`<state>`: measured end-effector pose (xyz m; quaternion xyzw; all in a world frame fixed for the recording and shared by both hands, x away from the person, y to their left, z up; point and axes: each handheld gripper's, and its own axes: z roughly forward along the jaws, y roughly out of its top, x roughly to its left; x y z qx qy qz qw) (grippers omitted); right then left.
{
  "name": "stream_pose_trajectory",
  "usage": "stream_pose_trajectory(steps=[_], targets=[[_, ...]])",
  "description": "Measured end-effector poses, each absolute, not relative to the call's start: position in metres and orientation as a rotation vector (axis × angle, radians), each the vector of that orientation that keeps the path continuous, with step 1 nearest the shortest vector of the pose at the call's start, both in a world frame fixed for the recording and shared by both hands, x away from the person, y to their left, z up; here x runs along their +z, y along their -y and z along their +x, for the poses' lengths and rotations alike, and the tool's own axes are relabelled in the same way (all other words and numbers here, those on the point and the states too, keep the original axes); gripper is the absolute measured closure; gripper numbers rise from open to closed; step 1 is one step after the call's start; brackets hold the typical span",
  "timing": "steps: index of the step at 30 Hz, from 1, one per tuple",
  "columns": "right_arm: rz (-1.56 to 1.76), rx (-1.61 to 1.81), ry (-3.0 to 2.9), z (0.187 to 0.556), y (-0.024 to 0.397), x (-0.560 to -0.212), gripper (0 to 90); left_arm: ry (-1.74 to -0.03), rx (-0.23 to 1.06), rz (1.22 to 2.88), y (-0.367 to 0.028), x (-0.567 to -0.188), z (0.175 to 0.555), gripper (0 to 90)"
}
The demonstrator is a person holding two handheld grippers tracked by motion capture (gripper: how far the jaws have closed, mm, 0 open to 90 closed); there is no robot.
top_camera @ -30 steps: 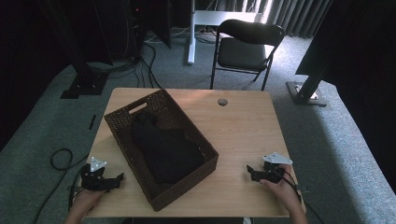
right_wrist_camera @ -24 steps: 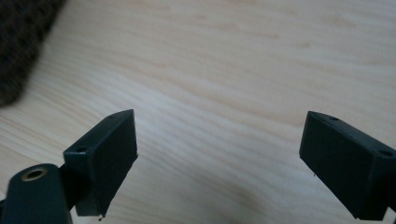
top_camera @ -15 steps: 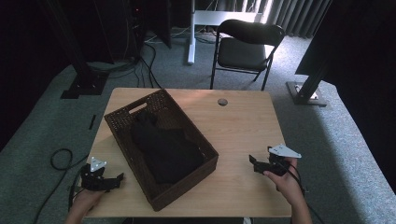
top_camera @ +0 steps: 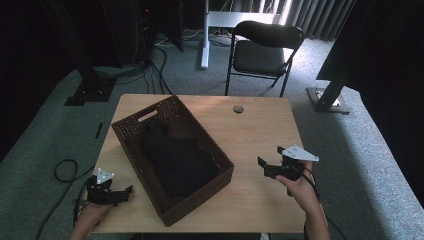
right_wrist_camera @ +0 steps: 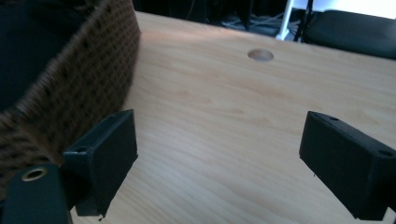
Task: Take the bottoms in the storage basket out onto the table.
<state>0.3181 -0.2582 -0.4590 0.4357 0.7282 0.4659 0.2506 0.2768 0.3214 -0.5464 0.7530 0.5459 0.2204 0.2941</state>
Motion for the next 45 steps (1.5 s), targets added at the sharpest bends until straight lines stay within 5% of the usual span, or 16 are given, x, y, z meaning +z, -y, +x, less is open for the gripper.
stream_pose_trajectory(steps=[45], targets=[[0.813, 1.487, -2.125, 0.353, 0.114, -0.397, 10.8, -1.453, 0.587, 2.005, -0.321, -0.546, 0.277, 0.0]])
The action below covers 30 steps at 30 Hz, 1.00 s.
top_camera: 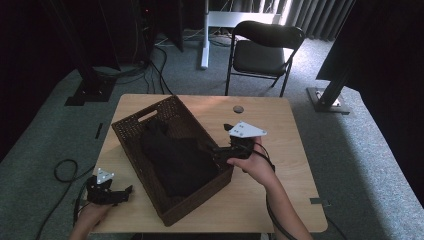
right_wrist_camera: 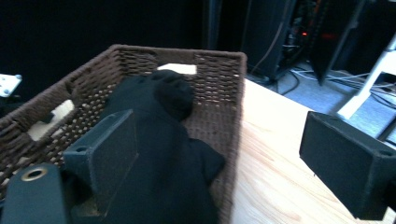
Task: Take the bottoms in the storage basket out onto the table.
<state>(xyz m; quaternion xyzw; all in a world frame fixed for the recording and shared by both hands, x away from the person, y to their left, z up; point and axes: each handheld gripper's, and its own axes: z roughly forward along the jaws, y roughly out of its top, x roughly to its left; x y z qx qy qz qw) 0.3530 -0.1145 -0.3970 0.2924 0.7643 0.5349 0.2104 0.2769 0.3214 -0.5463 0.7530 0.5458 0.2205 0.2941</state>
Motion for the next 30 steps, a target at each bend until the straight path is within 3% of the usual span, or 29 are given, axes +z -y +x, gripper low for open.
stream_pose_trajectory(steps=[30], targets=[[0.689, 1.453, -2.317, 0.38, 0.025, -0.422, 10.8, -1.453, 0.588, 2.003, -0.321, -0.546, 0.277, 0.0]])
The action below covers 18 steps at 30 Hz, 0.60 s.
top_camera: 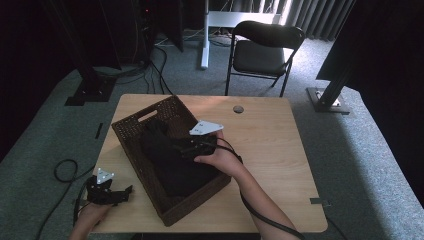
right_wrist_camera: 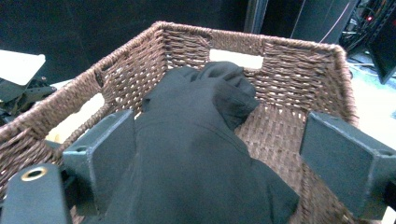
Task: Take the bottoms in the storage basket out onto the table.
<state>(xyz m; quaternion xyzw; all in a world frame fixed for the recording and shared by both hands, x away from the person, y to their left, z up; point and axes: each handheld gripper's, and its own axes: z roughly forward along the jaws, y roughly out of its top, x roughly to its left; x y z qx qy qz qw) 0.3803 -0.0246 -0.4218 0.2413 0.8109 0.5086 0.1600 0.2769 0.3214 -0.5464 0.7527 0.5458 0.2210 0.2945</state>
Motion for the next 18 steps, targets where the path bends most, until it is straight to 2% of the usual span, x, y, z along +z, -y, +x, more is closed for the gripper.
stream_pose_trajectory(steps=[18], targets=[[0.669, 1.325, -2.46, 0.398, -0.015, -0.449, 10.9, -1.453, 0.586, 2.006, -0.321, -0.546, 0.277, 0.0]])
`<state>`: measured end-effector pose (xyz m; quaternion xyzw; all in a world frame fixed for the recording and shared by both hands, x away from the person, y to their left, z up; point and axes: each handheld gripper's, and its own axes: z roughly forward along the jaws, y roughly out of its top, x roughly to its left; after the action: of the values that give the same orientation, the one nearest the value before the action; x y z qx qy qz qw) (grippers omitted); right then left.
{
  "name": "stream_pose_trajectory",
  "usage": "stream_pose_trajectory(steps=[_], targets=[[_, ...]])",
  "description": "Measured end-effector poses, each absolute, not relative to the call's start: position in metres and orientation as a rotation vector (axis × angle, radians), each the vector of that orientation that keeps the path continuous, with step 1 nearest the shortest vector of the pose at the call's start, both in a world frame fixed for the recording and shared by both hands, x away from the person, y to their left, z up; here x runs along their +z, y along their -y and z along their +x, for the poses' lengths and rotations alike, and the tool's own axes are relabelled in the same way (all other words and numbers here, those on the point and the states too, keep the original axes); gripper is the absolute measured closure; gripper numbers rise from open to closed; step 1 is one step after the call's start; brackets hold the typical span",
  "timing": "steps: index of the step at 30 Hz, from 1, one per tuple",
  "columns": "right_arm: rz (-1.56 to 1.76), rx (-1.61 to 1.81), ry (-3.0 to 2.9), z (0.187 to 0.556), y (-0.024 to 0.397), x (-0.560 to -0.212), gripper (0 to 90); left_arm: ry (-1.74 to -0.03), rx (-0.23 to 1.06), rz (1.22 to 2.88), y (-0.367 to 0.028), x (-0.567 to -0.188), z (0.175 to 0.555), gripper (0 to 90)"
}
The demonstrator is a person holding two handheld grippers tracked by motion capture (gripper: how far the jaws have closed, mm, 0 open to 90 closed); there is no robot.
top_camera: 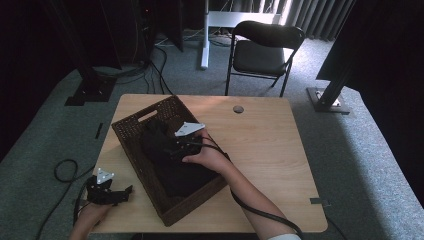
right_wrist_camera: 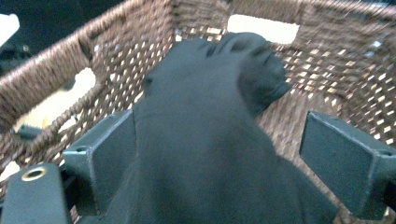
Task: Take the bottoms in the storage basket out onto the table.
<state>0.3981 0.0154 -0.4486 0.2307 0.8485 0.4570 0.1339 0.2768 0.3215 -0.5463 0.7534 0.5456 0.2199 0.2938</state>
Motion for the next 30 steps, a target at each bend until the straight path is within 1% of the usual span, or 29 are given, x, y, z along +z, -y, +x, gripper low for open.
stream_pose_trajectory(steps=[3, 14, 20, 24, 30], targets=[[0.671, 1.287, -2.478, 0.4, -0.019, -0.454, 12.7, -1.453, 0.586, 2.006, -0.321, -0.546, 0.277, 0.0], [0.658, 1.12, -2.643, 0.405, -0.035, -0.48, 12.0, -1.453, 0.586, 2.005, -0.321, -0.546, 0.277, 0.0], [0.653, 1.051, -2.679, 0.405, -0.038, -0.487, 12.0, -1.453, 0.587, 2.004, -0.321, -0.546, 0.277, 0.0], [0.692, 0.949, -2.697, 0.409, -0.042, -0.496, 13.2, -1.453, 0.586, 2.005, -0.321, -0.546, 0.277, 0.0], [0.738, 0.911, -2.75, 0.411, -0.041, -0.505, 12.4, -1.453, 0.587, 2.005, -0.321, -0.546, 0.277, 0.0]])
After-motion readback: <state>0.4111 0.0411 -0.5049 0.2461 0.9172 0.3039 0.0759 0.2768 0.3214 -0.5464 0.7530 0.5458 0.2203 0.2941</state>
